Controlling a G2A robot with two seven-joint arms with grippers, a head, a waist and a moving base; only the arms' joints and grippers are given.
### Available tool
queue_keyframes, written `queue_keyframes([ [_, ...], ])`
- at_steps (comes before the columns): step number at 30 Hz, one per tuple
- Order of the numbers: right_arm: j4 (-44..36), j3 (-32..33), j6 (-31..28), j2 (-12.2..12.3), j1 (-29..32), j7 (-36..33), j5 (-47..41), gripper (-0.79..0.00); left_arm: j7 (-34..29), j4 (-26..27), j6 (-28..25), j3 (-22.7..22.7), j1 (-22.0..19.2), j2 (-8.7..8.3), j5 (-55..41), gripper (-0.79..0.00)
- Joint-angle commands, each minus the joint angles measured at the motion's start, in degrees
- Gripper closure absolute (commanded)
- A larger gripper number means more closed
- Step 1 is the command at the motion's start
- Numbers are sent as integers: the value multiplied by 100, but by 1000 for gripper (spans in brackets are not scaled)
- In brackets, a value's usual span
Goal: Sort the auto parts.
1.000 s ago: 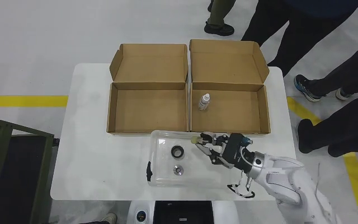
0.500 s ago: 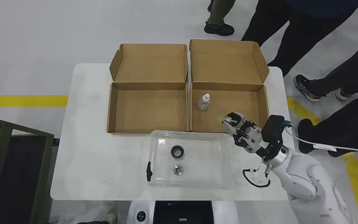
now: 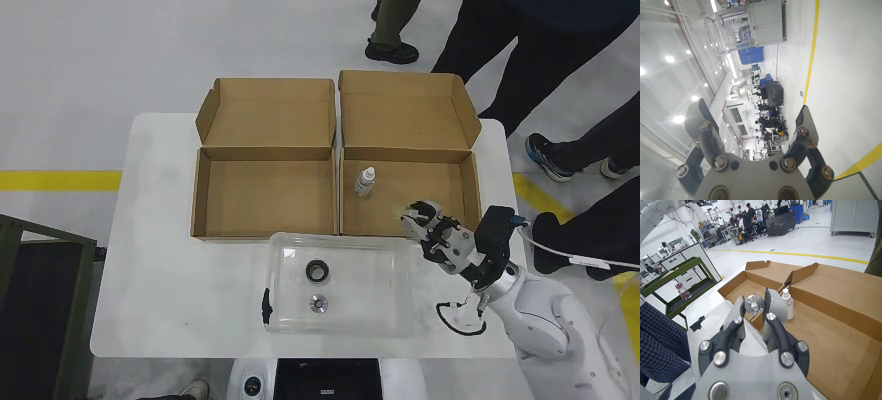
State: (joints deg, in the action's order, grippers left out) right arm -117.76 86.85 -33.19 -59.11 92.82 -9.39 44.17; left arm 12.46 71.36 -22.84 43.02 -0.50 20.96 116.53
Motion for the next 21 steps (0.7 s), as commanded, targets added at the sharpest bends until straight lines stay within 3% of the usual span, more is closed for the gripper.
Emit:
queue_keyframes([
  [1, 0, 0, 0, 0, 0, 0, 0, 0, 0, 0, 0, 0, 0, 0, 0, -785],
  [10, 56, -43, 58, -13, -46, 77, -88, 0, 0, 0, 0, 0, 0, 0, 0, -785],
  [14, 286, -207, 7, -20, -367, -139, 52, 0, 0, 0, 0, 0, 0, 0, 0, -785],
  [21, 840, -576, 445, -53, -1061, -826, 258, 0, 0, 0, 0, 0, 0, 0, 0, -785],
])
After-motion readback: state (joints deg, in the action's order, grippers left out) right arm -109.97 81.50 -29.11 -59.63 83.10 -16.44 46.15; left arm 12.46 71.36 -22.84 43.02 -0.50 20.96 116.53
